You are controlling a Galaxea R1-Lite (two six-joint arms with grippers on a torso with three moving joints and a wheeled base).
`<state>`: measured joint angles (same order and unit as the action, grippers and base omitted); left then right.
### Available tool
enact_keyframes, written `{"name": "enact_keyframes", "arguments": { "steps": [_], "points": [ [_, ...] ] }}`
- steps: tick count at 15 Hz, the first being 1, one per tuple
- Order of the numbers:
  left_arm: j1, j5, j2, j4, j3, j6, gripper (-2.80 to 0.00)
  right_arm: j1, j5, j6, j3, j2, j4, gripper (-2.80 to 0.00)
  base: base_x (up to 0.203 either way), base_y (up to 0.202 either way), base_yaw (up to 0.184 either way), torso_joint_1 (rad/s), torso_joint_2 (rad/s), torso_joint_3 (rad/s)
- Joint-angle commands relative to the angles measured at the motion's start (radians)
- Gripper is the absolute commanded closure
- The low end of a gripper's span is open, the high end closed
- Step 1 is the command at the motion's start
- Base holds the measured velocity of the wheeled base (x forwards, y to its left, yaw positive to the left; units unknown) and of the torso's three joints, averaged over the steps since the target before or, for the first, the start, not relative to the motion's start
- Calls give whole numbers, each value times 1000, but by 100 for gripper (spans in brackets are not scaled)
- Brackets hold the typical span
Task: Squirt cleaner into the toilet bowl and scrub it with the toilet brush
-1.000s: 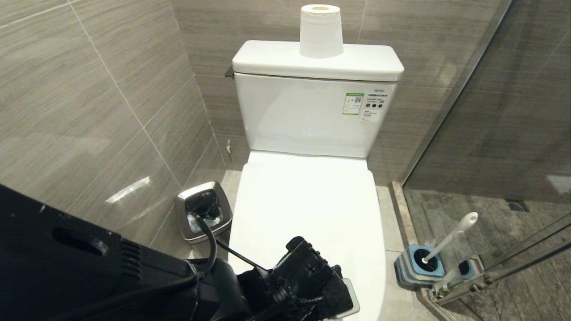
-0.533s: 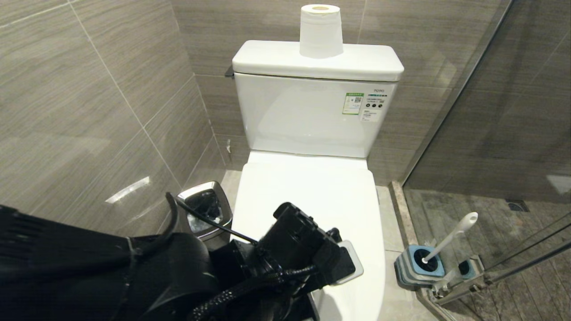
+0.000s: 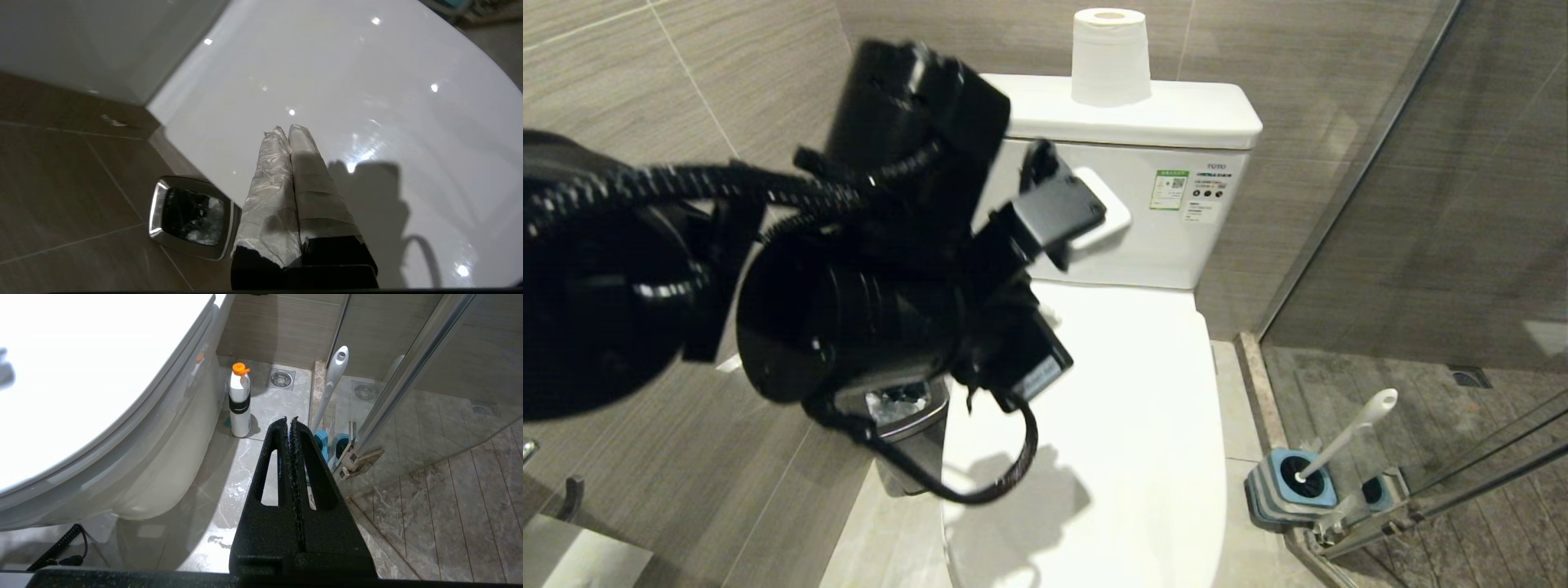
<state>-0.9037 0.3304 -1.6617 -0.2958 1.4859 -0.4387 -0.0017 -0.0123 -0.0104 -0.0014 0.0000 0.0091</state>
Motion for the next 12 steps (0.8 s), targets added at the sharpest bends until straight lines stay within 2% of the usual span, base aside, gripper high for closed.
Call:
{"name": "enact_keyframes", "arguments": {
  "steps": [1,3,5,8,10,12],
  "points": [
    [130,-9,-31,-13,180,2,0,0,0,0,0,0,0,0,0,0,0,0,0,0],
    [228,-29,-68,-24,324,6,0,0,0,0,0,0,0,0,0,0,0,0,0,0],
    [348,-59,-91,-55,442,37,0,0,0,0,0,0,0,0,0,0,0,0,0,0],
    [520,-134,-37,-103,470,185,0,0,0,0,0,0,0,0,0,0,0,0,0,0],
    [591,-189,40,-157,472,262,0,0,0,0,0,0,0,0,0,0,0,0,0,0],
    [631,-246,120,-202,473,312,0,0,0,0,0,0,0,0,0,0,0,0,0,0]
  ]
}}
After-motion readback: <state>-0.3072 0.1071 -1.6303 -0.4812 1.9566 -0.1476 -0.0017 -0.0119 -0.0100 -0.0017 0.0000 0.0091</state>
